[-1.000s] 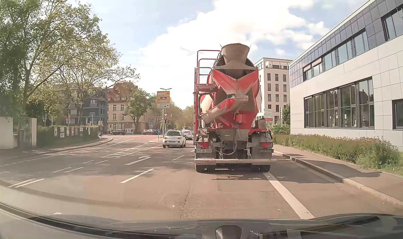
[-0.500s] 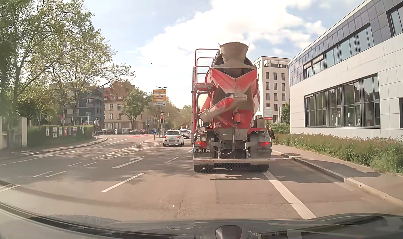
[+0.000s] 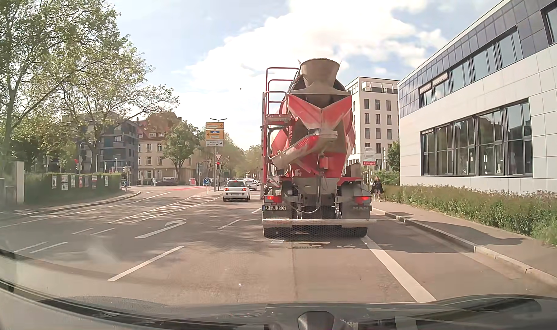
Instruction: Follow the waypoints while adhering to traffic rules and regulations
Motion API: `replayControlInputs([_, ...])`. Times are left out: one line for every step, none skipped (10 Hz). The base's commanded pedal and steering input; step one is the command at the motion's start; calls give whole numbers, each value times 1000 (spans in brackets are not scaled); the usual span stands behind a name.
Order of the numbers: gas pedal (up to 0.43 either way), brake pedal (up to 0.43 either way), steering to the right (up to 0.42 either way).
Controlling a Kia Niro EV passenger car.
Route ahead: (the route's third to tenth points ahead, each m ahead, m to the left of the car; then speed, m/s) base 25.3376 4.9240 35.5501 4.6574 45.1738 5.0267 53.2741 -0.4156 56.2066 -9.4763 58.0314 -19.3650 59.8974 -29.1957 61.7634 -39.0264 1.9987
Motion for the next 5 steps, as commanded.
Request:
replayControlInputs([0,85,38])
replayControlInputs([0,85,38])
replayControlInputs([0,91,38])
replayControlInputs([0,91,38])
replayControlInputs([0,85,38])
